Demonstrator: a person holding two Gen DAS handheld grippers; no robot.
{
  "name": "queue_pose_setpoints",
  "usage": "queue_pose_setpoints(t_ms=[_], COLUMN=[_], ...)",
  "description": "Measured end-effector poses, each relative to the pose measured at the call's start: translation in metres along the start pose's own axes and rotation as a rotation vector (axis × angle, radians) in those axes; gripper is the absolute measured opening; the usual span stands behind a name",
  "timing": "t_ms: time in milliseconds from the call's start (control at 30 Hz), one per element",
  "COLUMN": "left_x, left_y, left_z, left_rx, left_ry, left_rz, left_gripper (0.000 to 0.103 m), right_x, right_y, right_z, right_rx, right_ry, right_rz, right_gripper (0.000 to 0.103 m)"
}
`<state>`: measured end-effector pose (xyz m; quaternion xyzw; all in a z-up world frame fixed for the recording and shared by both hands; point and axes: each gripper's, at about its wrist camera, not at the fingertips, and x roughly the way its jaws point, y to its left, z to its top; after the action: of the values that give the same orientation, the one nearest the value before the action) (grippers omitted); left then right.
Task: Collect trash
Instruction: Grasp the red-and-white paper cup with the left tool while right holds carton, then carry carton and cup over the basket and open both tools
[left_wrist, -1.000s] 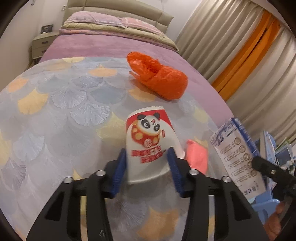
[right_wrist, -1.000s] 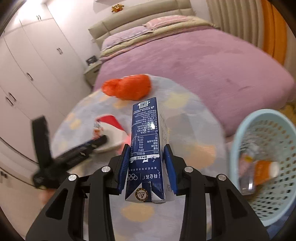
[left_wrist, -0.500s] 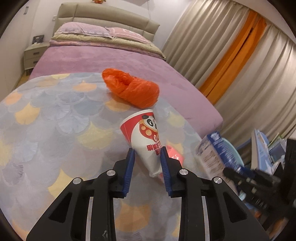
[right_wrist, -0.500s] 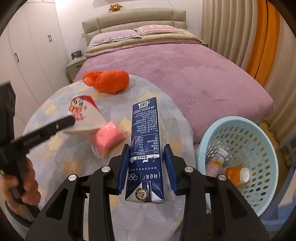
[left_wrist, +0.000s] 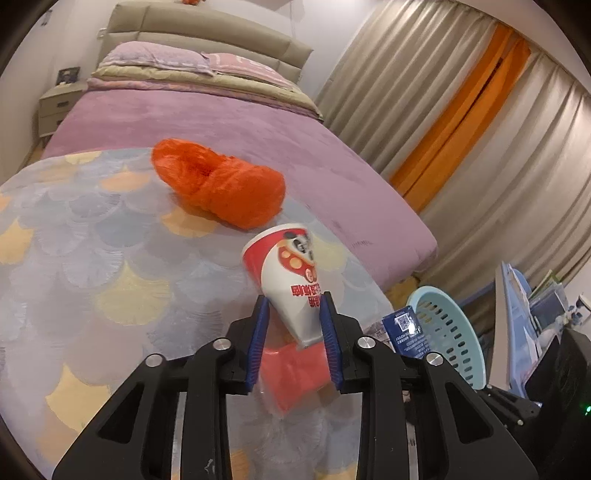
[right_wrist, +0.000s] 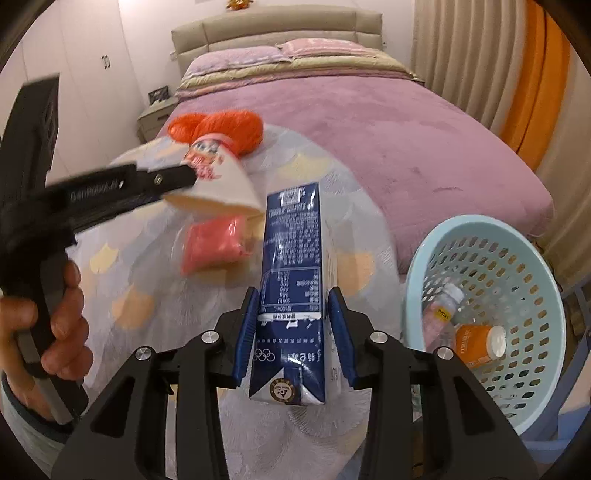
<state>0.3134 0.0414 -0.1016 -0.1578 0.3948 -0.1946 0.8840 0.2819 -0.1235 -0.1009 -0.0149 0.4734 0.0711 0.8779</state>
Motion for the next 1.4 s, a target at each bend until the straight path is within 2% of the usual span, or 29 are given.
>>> queue_pose_setpoints(t_ms=[33,100,167,267,367,567,733,767,833,967,1067,1200,1267,1300,1400], left_x=[0.0,-0.002,-0.005,-0.012,-0.021,-0.042,-0.071,-0.077,-0.086,-0.085,-0.078,-0.067,-0.06,-0.058,-0.048], left_y=[-0.001,0.0,0.003,0.008,0.018,0.048,0.072,0.072,0.067,0.056,0.049,0.039,0.033,0.031,0.027], left_z=[-0.001,-0.004,-0.005,-0.003,-0.003,-0.011,-0.012,-0.011,-0.009,-0.005,-0.004,-0.006,-0.009,-0.01,-0.015], left_rx=[0.004,0.005,0.0,-0.008,-0.026,-0.054,-0.082,-0.075,-0.047,-0.014,0.02,0.037,0.053,0.059,0.062], left_ry=[0.003,0.003,-0.001,-0.012,-0.009,0.021,0.006,0.0,-0.002,0.023,0.019,0.029,0.037,0.04,0.056], left_rz=[0.0,0.0,0.003,0.007,0.015,0.03,0.052,0.055,0.055,0.066,0.093,0.089,0.118,0.132,0.15], left_gripper=[0.023,0.023,0.022,0.022,0.022,0.022,0.021,0.021,0.021,0.02,0.02,0.026,0.039,0.041,0.043], right_x=[0.0,0.0,-0.001,0.003,0.012,0.024,0.027,0.027,0.029,0.03,0.03,0.03,0.03,0.029,0.029], right_y=[-0.001,-0.005,-0.009,-0.013,-0.016,-0.014,-0.009,-0.008,-0.004,0.0,-0.001,-0.005,-0.008,-0.008,-0.009], right_z=[-0.001,-0.003,-0.004,-0.006,-0.01,-0.013,-0.012,-0.012,-0.012,-0.01,-0.01,-0.01,-0.01,-0.01,-0.01], right_rx=[0.005,0.02,0.025,0.031,0.044,0.054,0.046,0.043,0.033,0.013,0.017,0.028,0.036,0.037,0.038], right_ry=[0.0,-0.009,-0.022,-0.001,0.039,0.072,0.062,0.058,0.062,0.064,0.067,0.069,0.071,0.072,0.072], right_rz=[0.024,0.04,0.031,0.049,0.097,0.103,0.094,0.089,0.086,0.057,0.062,0.069,0.079,0.081,0.079], right_gripper=[0.045,0.068,0.076,0.077,0.077,0.077,0.077,0.075,0.066,0.054,0.049,0.044,0.043,0.043,0.043])
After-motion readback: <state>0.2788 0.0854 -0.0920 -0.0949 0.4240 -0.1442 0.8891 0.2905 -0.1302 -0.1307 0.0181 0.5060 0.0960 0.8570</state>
